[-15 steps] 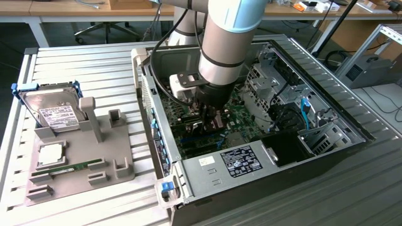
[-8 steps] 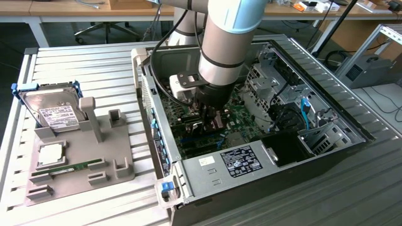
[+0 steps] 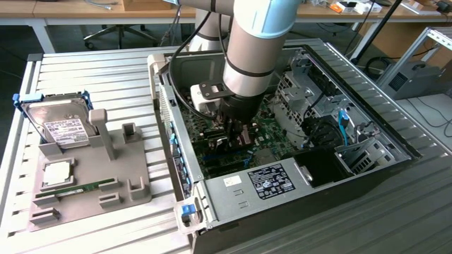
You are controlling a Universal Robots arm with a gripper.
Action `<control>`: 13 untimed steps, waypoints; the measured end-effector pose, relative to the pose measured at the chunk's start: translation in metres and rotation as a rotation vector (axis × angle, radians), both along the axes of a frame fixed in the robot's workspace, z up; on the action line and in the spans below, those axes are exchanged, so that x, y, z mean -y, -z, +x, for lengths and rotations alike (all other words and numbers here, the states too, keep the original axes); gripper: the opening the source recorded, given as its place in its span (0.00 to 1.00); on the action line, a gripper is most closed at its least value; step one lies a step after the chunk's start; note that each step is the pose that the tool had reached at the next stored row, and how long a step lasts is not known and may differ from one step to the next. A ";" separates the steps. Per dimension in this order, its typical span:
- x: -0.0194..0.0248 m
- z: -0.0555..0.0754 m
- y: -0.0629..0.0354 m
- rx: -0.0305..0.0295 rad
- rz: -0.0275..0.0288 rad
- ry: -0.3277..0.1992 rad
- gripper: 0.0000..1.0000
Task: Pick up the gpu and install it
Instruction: 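Insert the gpu into the slot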
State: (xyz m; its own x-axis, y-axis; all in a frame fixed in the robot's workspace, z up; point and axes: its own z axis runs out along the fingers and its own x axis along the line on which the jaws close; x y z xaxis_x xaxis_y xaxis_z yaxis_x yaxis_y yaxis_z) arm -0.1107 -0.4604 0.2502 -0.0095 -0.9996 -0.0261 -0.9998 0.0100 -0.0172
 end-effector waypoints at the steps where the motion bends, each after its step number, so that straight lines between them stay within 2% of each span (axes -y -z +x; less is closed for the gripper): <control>1: 0.0000 0.000 0.0004 0.0001 0.0002 0.000 0.27; 13: 0.0000 -0.001 0.0017 0.0007 0.0001 0.000 0.27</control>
